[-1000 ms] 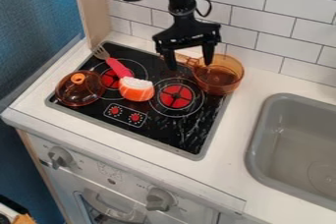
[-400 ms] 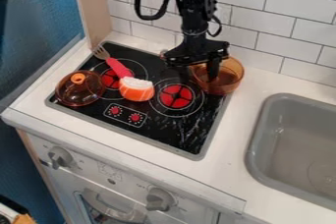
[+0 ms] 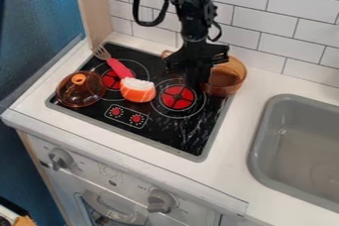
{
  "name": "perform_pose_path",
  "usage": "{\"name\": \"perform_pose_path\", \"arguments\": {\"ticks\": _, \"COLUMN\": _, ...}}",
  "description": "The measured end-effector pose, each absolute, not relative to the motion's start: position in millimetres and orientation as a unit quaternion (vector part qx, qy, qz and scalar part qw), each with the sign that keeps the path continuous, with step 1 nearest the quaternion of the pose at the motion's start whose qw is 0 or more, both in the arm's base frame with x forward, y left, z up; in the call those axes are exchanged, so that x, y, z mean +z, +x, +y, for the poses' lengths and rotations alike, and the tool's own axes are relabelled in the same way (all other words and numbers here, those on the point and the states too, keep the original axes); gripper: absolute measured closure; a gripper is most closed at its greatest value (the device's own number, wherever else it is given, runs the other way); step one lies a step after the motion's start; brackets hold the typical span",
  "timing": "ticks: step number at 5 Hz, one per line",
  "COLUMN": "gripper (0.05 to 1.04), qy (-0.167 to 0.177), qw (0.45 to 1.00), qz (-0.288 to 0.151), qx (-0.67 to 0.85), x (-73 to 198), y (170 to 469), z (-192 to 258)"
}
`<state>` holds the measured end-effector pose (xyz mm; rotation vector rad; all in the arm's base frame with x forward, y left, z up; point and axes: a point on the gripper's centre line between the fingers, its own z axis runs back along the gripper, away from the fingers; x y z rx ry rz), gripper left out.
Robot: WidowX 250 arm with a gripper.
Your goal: Move the golden pot from the top right side to the bottom right side of the stove
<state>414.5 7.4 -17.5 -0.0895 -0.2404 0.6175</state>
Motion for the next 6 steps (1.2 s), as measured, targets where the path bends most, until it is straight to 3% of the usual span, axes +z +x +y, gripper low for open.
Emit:
{"name": "perform_pose_path", "arguments": {"ticks": 1, "gripper": 1.006, "qy": -0.051, "qw": 0.946, "qz": -0.118, "qx": 0.299, "x": -16, "y": 415, "z": 7}}
{"name": "perform_pose_path", "arguments": {"ticks": 3, "gripper": 1.010, "qy": -0.069, "qw": 0.961, "qz": -0.117, "qx": 0.240, "x": 3, "y": 417, "z": 5}}
{"name": "perform_pose_path", "arguments": {"ticks": 4, "gripper": 1.010, "qy": -0.078, "qw": 0.966, "qz": -0.139, "qx": 0.204, "x": 35, "y": 414, "z": 3}}
{"name": "perform_pose_path", "arguments": {"ticks": 5, "gripper": 1.010, "qy": -0.083, "qw": 0.968, "qz": -0.144, "qx": 0.189, "x": 51, "y": 391, "z": -1}}
{"name": "perform_pose_path", "arguments": {"ticks": 6, "gripper": 1.010, "qy": -0.096, "qw": 0.970, "qz": -0.129, "qx": 0.183, "x": 47, "y": 357, "z": -3}}
